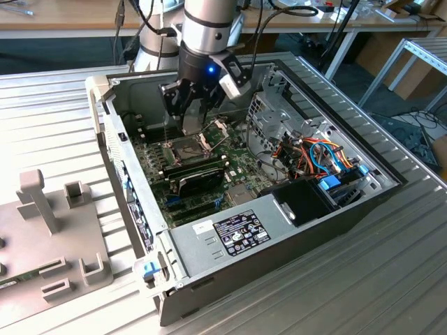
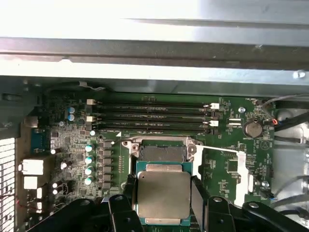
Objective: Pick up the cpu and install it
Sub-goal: 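Pick up the cpu and move it towards the insertion slot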
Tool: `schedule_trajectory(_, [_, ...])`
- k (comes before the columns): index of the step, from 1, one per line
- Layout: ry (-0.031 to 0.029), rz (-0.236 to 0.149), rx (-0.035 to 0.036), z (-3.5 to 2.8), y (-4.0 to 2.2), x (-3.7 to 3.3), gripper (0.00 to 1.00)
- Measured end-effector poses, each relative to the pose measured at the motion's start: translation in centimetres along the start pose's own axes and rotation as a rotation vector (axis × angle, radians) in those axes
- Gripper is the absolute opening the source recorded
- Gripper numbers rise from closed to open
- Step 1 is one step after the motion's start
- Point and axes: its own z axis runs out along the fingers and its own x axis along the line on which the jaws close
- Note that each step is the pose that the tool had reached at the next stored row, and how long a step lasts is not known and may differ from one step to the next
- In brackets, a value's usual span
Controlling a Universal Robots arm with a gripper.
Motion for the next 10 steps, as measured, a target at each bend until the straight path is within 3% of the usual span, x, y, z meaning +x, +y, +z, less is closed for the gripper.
schedule_trajectory(1, [-0.0001, 0.000, 0.0008, -0.91, -0.10, 0.01, 0.55])
schedule_trajectory(2, [-0.0001, 0.000, 0.0011, -1.05, -0.47, 0.02, 0.55])
schedule_trajectory(10, [0.0001, 0.001, 0.0013, -1.14, -1.19, 0.04, 0.55])
